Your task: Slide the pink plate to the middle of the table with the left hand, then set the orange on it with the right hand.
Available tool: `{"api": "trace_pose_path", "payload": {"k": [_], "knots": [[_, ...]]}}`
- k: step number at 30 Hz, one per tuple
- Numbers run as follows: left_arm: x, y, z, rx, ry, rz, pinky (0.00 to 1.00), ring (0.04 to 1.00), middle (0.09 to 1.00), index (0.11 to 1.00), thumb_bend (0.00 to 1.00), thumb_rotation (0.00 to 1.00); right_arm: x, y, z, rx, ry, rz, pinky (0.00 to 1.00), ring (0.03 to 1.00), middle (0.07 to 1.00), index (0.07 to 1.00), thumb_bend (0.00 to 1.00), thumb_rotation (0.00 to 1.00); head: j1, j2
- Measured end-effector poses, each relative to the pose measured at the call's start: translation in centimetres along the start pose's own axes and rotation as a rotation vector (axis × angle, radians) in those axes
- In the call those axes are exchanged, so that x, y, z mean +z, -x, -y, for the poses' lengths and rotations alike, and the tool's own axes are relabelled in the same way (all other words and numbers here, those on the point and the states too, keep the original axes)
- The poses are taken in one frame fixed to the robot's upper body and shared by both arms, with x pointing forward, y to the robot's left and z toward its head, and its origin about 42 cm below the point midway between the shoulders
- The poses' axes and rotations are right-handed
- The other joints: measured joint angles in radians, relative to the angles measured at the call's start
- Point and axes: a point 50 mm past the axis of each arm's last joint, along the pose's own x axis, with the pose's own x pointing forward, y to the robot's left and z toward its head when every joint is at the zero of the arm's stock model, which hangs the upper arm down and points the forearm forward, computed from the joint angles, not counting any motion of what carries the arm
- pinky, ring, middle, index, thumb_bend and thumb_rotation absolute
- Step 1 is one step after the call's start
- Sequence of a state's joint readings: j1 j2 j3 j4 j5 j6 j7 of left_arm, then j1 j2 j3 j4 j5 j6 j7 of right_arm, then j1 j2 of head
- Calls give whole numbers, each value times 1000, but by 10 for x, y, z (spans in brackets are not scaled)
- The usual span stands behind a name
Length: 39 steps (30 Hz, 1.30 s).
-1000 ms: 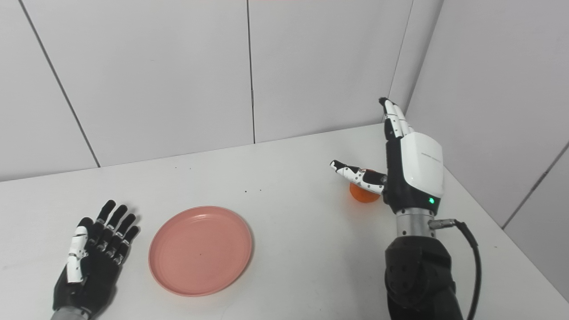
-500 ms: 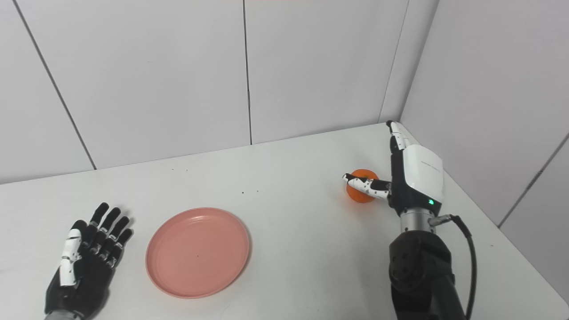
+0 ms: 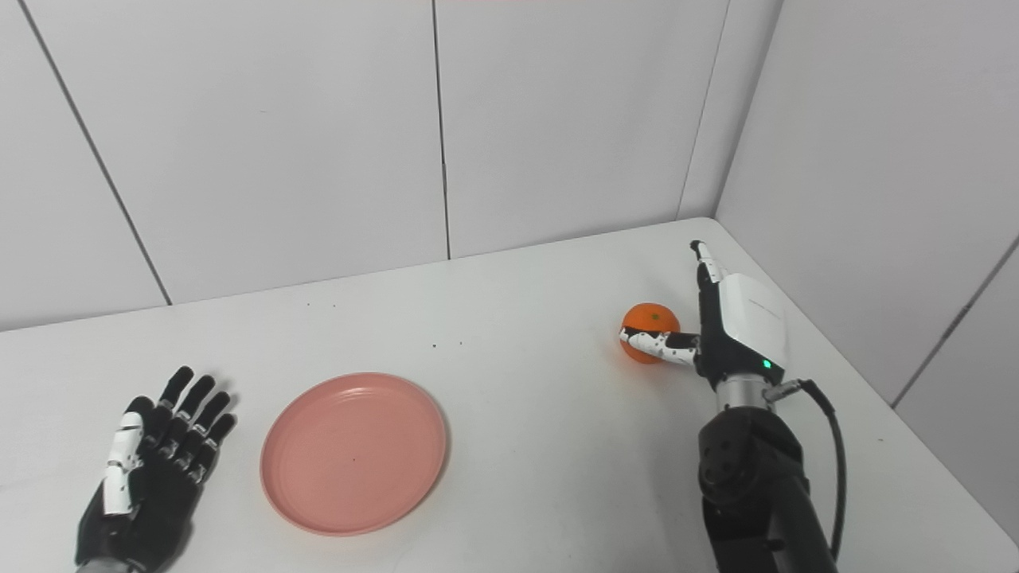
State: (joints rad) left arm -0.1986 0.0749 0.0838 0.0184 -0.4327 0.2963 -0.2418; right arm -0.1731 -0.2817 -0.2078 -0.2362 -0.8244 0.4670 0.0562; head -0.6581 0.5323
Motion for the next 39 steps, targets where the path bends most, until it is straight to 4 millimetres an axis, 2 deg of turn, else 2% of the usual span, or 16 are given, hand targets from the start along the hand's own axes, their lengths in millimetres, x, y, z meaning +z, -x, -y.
{"api": "trace_pose_path", "payload": {"k": [9, 16, 27, 39], "knots": [[1, 0, -2, 7, 0, 1, 1000, 975, 985, 978, 320, 1000, -5, -9, -10, 48, -28, -29, 740, 860, 907, 924, 997, 396, 0, 9], [2, 1, -3, 9, -2, 0, 997, 973, 985, 978, 320, 1000, -9, -22, -16, 84, -25, -41, 715, 839, 895, 911, 1000, 408, -2, 15], [3, 1, -3, 15, -2, -6, 993, 970, 982, 974, 324, 1000, -4, -32, -20, 113, -30, -41, 717, 840, 895, 919, 1000, 421, 2, 26], [5, 2, -4, 14, 3, -16, 988, 963, 975, 965, 319, 1000, -6, -36, -21, 160, -9, -59, 746, 861, 907, 917, 1000, 374, 2, 40]]}}
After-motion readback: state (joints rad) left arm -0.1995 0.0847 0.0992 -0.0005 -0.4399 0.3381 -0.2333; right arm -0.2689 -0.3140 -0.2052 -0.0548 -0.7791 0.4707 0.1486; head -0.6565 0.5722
